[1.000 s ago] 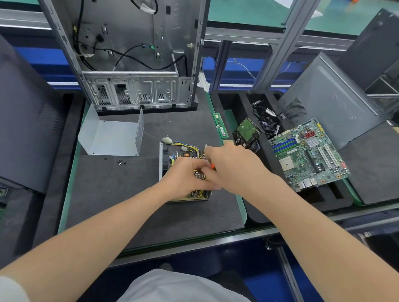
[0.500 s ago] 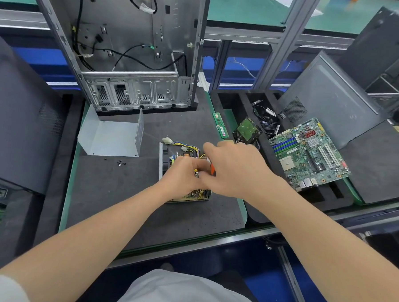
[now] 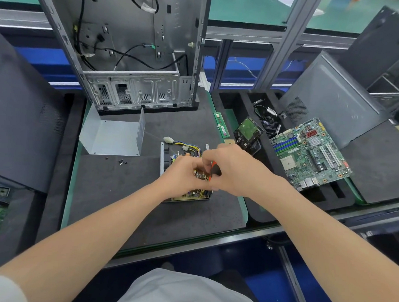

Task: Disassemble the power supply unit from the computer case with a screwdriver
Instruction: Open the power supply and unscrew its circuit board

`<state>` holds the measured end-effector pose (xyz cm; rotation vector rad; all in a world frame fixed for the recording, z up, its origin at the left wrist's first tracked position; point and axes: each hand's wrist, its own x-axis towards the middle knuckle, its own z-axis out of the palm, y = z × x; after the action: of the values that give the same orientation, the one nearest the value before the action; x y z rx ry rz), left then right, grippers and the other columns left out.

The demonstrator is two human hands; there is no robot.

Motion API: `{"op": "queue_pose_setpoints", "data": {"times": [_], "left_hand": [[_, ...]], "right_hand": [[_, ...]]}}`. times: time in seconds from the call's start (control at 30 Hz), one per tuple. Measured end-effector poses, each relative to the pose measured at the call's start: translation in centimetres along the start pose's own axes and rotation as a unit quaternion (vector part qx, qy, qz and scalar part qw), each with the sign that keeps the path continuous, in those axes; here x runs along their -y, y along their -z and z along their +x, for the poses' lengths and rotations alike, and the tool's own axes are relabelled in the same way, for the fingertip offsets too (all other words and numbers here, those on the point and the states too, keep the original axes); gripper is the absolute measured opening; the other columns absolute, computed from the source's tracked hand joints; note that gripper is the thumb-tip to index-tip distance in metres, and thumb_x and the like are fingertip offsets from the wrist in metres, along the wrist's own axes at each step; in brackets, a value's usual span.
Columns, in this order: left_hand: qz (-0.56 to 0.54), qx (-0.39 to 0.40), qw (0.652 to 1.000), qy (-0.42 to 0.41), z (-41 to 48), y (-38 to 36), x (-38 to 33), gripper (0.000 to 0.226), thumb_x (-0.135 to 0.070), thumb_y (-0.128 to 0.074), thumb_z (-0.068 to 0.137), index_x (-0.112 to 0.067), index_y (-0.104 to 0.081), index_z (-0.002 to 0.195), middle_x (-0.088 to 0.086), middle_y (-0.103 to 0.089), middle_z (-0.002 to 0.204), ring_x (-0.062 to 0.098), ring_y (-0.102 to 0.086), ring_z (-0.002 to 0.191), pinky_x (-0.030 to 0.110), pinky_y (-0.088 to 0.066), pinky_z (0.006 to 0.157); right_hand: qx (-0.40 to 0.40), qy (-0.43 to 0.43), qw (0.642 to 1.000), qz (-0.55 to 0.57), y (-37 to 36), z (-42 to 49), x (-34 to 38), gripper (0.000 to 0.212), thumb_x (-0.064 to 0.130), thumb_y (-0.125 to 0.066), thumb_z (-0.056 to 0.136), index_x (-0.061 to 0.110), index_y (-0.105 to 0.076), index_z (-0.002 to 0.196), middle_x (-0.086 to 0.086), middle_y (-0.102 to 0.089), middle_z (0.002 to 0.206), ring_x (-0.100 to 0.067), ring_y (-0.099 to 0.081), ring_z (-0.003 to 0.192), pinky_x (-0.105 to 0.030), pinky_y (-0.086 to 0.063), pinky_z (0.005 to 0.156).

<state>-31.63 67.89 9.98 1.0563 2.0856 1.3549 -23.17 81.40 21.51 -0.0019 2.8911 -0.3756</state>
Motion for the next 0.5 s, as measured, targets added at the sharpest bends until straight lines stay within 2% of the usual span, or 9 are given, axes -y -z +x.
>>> {"op": "queue_pose_setpoints", "data": {"times": [0.1, 0.17, 0.27, 0.33, 0.4, 0.5], "left_hand": [[0.005, 0.001, 1.000, -0.016, -0.03, -0.03, -0.19, 0.014, -0.054, -0.081, 0.067, -0.053, -0.067, 0.072, -0.025, -0.072, 0.083, -0.009, -0.062, 0.078, 0.011, -0.044, 0.073], [0.007, 0.010, 1.000, -0.014, -0.04, 0.12, -0.31, 0.017, -0.048, -0.083, 0.068, -0.053, -0.067, 0.073, -0.026, -0.072, 0.082, -0.009, -0.061, 0.078, 0.009, -0.043, 0.072], [0.026, 0.036, 0.999, -0.016, -0.07, 0.46, 0.09, 0.041, -0.020, -0.087, 0.075, -0.055, -0.067, 0.081, -0.028, -0.072, 0.085, -0.009, -0.061, 0.080, 0.010, -0.044, 0.074], [0.045, 0.045, 0.998, -0.024, -0.15, 0.48, 0.46, 0.054, 0.000, -0.079, 0.078, -0.053, -0.067, 0.087, -0.030, -0.072, 0.088, -0.010, -0.063, 0.083, 0.007, -0.044, 0.077], [0.066, 0.039, 0.997, -0.026, -0.21, 0.39, 0.54, 0.059, 0.008, -0.071, 0.077, -0.048, -0.066, 0.093, -0.030, -0.071, 0.087, -0.010, -0.064, 0.084, 0.008, -0.045, 0.078], [0.100, 0.026, 0.994, -0.033, -0.08, 0.12, 0.51, 0.051, 0.009, -0.069, 0.075, -0.039, -0.066, 0.092, -0.015, -0.069, 0.088, 0.001, -0.061, 0.081, 0.023, -0.051, 0.076]], "right_hand": [[0.004, 0.008, 1.000, 0.001, -0.25, 0.17, 0.07, 0.011, 0.016, -0.072, 0.080, 0.022, -0.063, 0.083, 0.003, -0.047, 0.089, -0.029, -0.060, 0.088, -0.043, -0.056, 0.076], [-0.003, 0.008, 1.000, 0.008, -0.32, 0.11, 0.07, 0.013, 0.019, -0.074, 0.078, 0.022, -0.062, 0.081, 0.008, -0.044, 0.085, -0.028, -0.060, 0.091, -0.044, -0.056, 0.077], [-0.012, 0.004, 1.000, 0.013, -0.10, 0.02, -0.32, 0.014, 0.015, -0.074, 0.075, 0.024, -0.063, 0.080, 0.010, -0.045, 0.084, -0.024, -0.058, 0.092, -0.046, -0.057, 0.077], [-0.018, 0.000, 1.000, 0.016, 0.15, -0.06, -0.63, 0.014, 0.015, -0.074, 0.076, 0.025, -0.065, 0.079, 0.011, -0.046, 0.086, -0.022, -0.057, 0.091, -0.046, -0.057, 0.078], [-0.023, -0.002, 1.000, 0.018, 0.37, -0.11, -0.78, 0.012, 0.016, -0.074, 0.077, 0.025, -0.066, 0.081, 0.011, -0.049, 0.087, -0.022, -0.058, 0.091, -0.045, -0.057, 0.079], [-0.022, -0.001, 0.999, 0.022, 0.57, -0.12, -0.79, 0.012, 0.016, -0.073, 0.077, 0.024, -0.066, 0.081, 0.008, -0.052, 0.087, -0.024, -0.060, 0.090, -0.045, -0.057, 0.080]]}}
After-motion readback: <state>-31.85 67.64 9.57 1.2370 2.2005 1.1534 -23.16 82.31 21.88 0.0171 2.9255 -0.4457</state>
